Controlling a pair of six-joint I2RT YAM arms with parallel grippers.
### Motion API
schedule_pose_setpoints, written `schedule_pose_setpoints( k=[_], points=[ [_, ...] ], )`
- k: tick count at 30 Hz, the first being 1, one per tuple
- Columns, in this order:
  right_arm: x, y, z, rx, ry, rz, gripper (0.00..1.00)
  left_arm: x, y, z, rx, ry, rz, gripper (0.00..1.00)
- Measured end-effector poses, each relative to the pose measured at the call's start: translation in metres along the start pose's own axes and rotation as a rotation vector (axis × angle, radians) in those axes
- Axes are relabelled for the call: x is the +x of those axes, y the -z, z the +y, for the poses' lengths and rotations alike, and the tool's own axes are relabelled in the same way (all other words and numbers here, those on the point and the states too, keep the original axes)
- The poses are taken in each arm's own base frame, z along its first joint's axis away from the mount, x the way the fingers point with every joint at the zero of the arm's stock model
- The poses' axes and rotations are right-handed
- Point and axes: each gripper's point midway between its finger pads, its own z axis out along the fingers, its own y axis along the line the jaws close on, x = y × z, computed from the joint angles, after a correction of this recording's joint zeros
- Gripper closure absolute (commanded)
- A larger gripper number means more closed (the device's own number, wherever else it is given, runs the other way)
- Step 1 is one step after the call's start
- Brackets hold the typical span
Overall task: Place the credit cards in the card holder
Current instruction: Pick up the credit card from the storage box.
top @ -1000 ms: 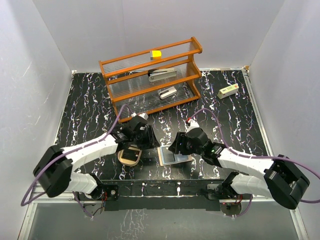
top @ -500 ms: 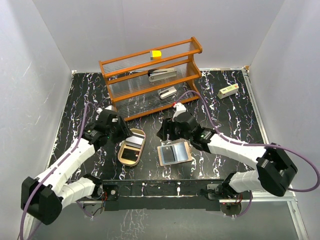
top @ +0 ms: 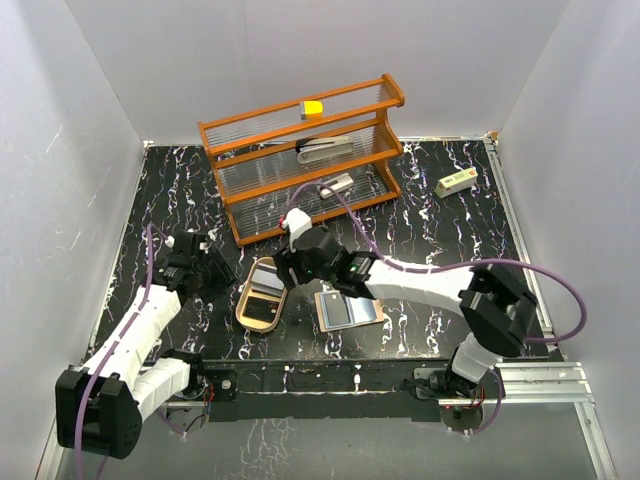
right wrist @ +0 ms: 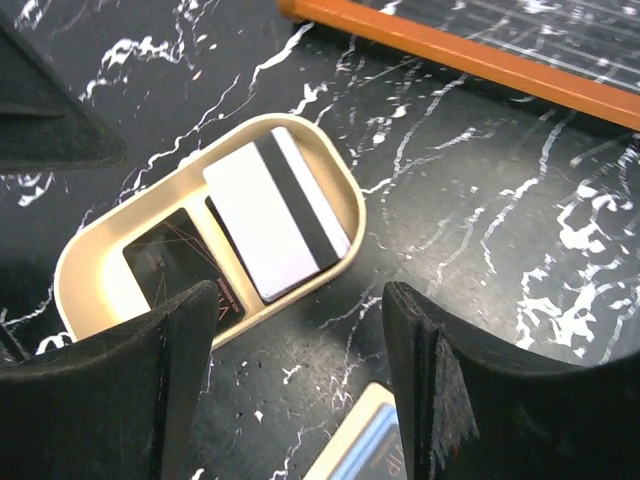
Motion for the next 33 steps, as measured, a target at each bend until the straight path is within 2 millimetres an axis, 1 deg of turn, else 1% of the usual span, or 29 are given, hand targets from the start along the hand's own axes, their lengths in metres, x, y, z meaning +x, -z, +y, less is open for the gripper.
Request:
schedule_pose_setpoints(
  k=[6, 8, 11, 15, 19, 23, 28, 33],
  points=[
    [0.02, -0.027, 0.029, -0.047, 0.188, 0.032, 0.33, 0.012, -0.013, 0.012, 0.0, 0.059, 0.054, 0.47],
    [0.024, -0.037, 0.035, -0.06, 0.253, 0.035, 0.32, 0.015, -0.015, 0.013, 0.004, 0.066, 0.065, 0.49],
    [0.028, -0.052, 0.045, -0.079, 0.352, 0.023, 0.32, 0.014, -0.016, 0.012, 0.012, 0.067, 0.058, 0.51],
    [0.039, -0.068, 0.05, -0.091, 0.469, 0.015, 0.32, 0.012, -0.019, 0.01, 0.025, 0.076, 0.047, 0.52],
    [0.05, -0.084, 0.05, -0.072, 0.565, 0.028, 0.33, 0.013, -0.02, 0.009, 0.033, 0.079, 0.054, 0.53],
    [0.049, -0.091, 0.046, -0.025, 0.638, 0.013, 0.36, 0.013, -0.02, 0.008, 0.042, 0.079, 0.054, 0.54],
    [0.048, -0.093, 0.044, 0.034, 0.717, -0.004, 0.45, 0.012, -0.02, 0.006, 0.049, 0.082, 0.048, 0.55],
    [0.049, -0.091, 0.047, 0.048, 0.725, -0.016, 0.52, 0.011, -0.021, 0.004, 0.066, 0.081, 0.045, 0.55]
  ],
)
